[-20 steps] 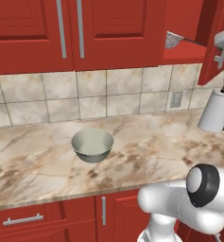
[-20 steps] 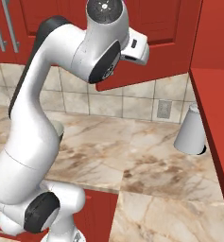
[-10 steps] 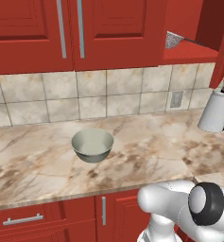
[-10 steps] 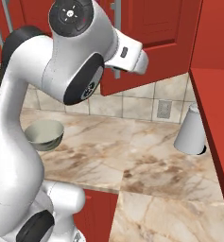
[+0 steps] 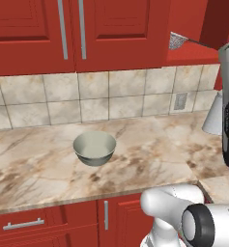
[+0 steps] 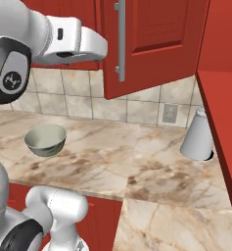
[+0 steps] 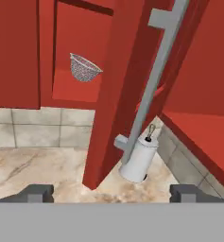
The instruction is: Open the cabinet and setup a tea strainer by placing it in the bowl upright.
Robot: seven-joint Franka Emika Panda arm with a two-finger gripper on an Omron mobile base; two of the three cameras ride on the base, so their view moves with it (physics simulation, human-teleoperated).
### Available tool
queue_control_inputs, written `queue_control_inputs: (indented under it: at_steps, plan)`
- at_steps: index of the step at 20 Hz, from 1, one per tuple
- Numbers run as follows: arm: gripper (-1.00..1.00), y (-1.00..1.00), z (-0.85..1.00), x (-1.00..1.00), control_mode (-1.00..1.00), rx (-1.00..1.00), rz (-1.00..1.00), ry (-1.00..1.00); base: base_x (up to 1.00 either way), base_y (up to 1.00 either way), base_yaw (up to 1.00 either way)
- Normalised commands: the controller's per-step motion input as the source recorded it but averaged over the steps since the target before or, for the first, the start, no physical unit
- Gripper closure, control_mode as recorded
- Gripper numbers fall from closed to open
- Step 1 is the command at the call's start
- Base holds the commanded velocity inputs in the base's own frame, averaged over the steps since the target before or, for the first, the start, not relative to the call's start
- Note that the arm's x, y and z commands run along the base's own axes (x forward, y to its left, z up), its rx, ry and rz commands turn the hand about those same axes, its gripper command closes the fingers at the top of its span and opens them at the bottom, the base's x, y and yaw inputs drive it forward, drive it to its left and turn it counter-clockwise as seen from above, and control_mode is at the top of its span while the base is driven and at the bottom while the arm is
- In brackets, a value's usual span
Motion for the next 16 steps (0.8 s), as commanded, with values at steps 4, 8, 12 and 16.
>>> queue_control_inputs:
  at_steps: [4,8,12,16]
  plan:
    - [-1.00,0.62,-0.03,0.15,-1.00,-0.50,0.00,0.37,0.00,0.00,0.00]
    - [-1.00,0.01,-0.25,0.93,-1.00,-0.36,0.00,0.44,0.00,0.00,0.00]
    - [-1.00,0.00,-0.02,0.73,-1.00,-0.30,0.00,0.41,0.00,0.00,0.00]
    - [-1.00,-0.03,-0.01,0.44,-1.00,-0.33,-0.04,0.41,0.00,0.00,0.00]
